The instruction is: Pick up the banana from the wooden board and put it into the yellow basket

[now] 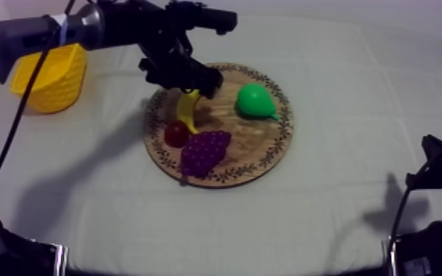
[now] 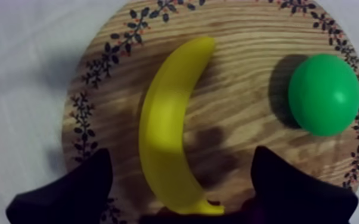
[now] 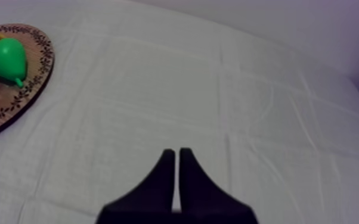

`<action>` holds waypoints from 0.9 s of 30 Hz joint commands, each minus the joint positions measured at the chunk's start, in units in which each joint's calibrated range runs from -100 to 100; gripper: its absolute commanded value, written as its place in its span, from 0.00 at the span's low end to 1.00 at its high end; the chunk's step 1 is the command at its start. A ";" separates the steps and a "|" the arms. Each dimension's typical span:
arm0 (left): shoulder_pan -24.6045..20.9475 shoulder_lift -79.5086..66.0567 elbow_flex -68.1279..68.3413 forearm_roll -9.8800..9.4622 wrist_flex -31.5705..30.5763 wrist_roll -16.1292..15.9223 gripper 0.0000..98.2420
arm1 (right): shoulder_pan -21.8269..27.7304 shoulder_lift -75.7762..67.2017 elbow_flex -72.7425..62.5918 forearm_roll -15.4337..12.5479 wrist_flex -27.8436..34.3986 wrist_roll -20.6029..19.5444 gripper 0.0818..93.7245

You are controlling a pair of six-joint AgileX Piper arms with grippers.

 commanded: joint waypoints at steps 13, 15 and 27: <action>-0.79 6.92 -3.32 1.14 0.24 -0.70 0.73 | 0.02 0.04 -0.03 0.01 0.01 -0.01 0.01; -0.97 7.39 -3.53 1.62 0.38 -1.05 0.65 | 0.02 0.04 -0.03 0.01 0.01 -0.01 0.01; -1.36 6.26 -3.83 2.12 2.92 -1.27 0.18 | 0.02 0.04 -0.03 0.01 0.01 -0.01 0.01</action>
